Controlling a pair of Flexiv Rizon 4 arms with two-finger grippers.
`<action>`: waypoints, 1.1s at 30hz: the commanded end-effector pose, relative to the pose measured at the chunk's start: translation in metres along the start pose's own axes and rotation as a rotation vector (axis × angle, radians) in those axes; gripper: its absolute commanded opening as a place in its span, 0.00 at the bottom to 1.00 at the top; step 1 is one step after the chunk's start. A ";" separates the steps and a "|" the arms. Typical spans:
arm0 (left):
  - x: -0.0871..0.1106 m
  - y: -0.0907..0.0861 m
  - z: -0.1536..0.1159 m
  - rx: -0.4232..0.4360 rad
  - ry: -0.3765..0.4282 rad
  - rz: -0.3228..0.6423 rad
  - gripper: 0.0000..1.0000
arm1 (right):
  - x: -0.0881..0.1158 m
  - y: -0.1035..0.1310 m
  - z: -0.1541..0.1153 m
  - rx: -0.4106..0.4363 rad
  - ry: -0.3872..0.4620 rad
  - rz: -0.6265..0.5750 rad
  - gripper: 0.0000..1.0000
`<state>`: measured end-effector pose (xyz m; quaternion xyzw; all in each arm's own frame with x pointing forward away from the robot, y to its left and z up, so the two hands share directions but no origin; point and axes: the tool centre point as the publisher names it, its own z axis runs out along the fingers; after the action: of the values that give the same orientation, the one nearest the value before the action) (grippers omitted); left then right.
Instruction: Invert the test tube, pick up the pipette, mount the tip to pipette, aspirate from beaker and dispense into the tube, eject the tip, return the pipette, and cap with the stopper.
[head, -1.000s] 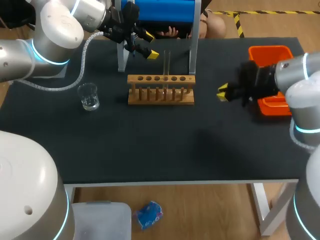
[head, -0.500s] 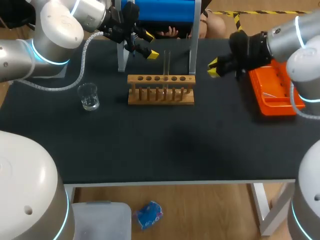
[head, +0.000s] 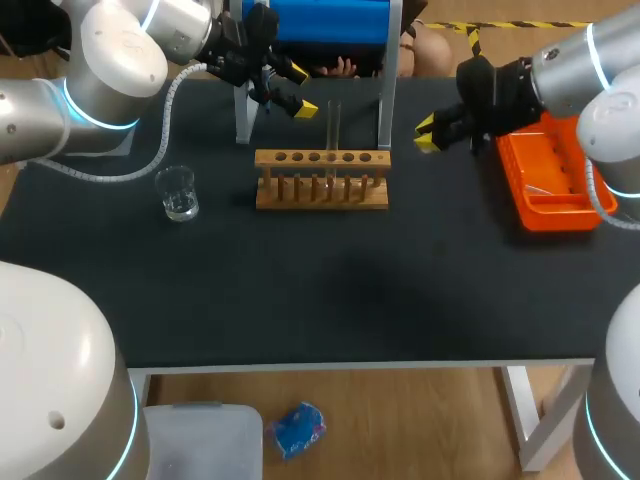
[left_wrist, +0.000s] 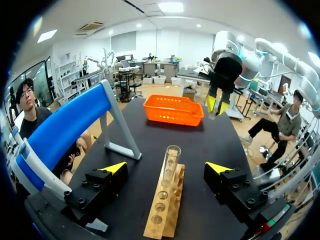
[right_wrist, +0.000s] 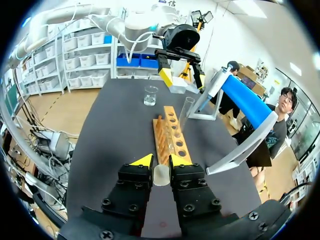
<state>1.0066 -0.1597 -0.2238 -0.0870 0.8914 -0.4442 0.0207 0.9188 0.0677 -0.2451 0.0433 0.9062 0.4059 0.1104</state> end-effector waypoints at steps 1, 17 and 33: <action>-0.001 -0.001 -0.001 -0.004 0.005 -0.001 1.00 | -0.004 0.003 0.000 -0.009 0.008 -0.010 0.00; -0.001 -0.001 -0.001 -0.004 0.005 -0.001 1.00 | -0.058 0.071 0.038 0.029 0.100 -0.164 0.00; -0.001 -0.001 -0.001 -0.004 0.005 -0.001 1.00 | -0.073 0.113 0.081 0.020 0.121 -0.194 0.00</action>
<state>1.0067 -0.1597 -0.2238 -0.0870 0.8914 -0.4442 0.0207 0.9991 0.1812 -0.1990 -0.0645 0.9131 0.3892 0.1029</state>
